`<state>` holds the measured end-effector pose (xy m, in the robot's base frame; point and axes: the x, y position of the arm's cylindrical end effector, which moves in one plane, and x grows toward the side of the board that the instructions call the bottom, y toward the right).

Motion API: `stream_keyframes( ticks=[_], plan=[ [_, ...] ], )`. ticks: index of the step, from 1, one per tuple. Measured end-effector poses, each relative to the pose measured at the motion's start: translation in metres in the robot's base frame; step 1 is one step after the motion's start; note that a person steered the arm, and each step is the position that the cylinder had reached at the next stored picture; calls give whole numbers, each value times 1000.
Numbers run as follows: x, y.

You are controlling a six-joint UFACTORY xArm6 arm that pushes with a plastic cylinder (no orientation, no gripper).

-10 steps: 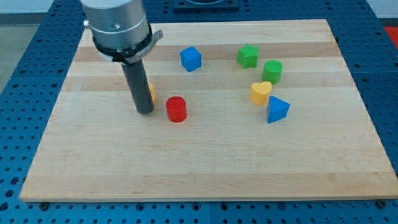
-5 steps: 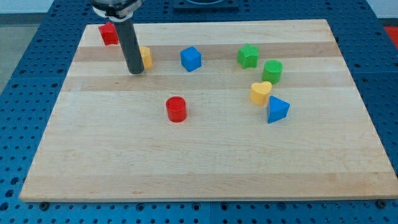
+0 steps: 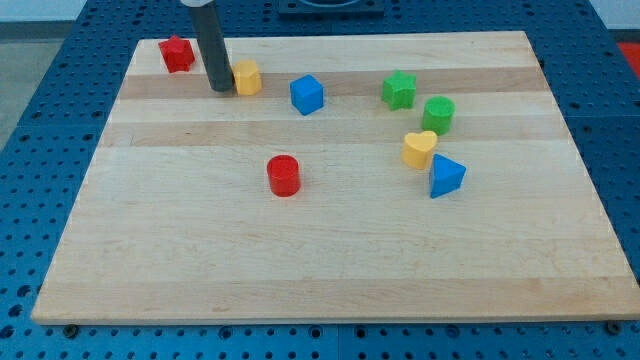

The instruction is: Push the yellow hexagon towards the top centre

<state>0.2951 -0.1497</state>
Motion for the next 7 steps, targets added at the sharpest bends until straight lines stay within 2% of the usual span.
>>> stream_keyframes(
  ticks=[5, 7],
  plan=[
    [-16, 100],
    [-26, 122]
  ],
)
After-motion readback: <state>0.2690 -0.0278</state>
